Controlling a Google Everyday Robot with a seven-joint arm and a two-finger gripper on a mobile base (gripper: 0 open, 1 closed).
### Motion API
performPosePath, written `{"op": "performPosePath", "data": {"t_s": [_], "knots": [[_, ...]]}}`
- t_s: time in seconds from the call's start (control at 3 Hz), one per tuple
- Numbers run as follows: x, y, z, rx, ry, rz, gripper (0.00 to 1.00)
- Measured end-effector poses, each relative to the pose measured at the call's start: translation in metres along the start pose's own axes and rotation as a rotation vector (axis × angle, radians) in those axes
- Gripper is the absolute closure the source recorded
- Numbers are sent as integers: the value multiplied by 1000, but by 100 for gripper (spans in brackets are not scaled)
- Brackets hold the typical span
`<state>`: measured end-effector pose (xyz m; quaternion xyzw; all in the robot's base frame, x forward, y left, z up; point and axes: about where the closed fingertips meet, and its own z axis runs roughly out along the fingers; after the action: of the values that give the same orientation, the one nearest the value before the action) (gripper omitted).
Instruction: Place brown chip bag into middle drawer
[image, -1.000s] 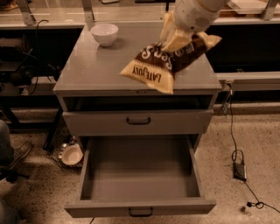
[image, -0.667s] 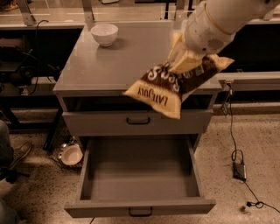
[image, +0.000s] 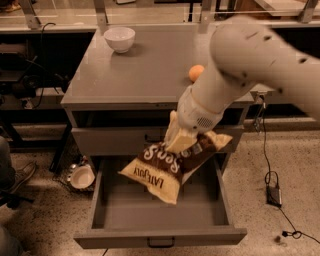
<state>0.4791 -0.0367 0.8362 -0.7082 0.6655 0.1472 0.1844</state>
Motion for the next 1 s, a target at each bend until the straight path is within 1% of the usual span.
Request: {"op": "performPosePath", "data": {"t_s": [0.33,0.67,1.0], "knots": [[6,10,11,-28,16,8,100],[8,10,21,-25,10,35,100],[36,8,70,-19,12,120,100]]}}
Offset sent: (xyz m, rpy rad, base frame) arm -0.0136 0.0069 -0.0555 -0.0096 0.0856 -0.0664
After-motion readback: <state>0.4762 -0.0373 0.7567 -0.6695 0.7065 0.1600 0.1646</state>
